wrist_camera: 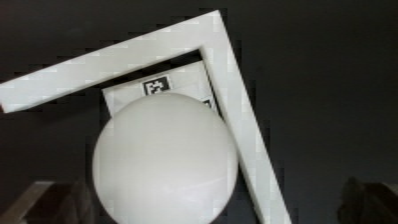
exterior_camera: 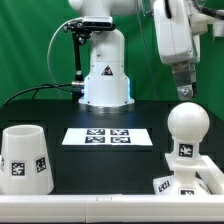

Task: Assemble lamp

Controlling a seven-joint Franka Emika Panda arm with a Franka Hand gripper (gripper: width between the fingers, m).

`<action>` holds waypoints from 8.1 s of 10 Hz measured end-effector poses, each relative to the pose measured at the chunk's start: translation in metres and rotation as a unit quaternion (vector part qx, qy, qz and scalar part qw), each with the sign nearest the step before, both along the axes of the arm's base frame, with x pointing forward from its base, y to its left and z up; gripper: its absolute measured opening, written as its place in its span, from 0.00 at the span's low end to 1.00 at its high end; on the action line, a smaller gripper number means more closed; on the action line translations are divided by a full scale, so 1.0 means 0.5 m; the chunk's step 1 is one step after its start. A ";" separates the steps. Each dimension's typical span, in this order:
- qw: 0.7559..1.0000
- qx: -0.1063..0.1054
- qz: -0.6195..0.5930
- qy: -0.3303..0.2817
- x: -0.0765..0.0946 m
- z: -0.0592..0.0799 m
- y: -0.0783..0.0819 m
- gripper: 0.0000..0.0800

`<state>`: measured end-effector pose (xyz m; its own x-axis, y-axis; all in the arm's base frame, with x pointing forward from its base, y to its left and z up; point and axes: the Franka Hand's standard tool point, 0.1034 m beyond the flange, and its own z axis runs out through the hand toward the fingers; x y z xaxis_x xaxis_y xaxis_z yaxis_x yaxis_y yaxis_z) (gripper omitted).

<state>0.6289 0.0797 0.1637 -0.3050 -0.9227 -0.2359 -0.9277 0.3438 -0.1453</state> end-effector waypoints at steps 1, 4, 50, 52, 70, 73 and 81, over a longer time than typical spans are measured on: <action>1.000 -0.004 0.016 -0.003 0.000 0.001 -0.006 0.87; 0.979 -0.039 0.198 -0.024 -0.003 0.025 -0.125 0.87; 0.899 -0.138 0.375 -0.179 -0.041 0.069 -0.213 0.05; 0.903 -0.135 0.345 -0.216 -0.025 0.107 -0.150 0.05; 0.915 -0.087 0.362 -0.155 0.008 -0.003 -0.060 0.05; 0.914 -0.088 0.365 -0.153 0.009 -0.004 -0.063 0.15; 0.915 -0.040 0.368 -0.159 0.001 0.089 -0.090 0.87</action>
Offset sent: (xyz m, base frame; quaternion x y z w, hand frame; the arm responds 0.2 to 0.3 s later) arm -0.0024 -0.0645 0.0196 -0.0330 -0.0382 -0.2338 0.9710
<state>0.6291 0.0346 0.2080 0.4784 -0.8687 -0.1282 -0.8102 -0.3804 -0.4459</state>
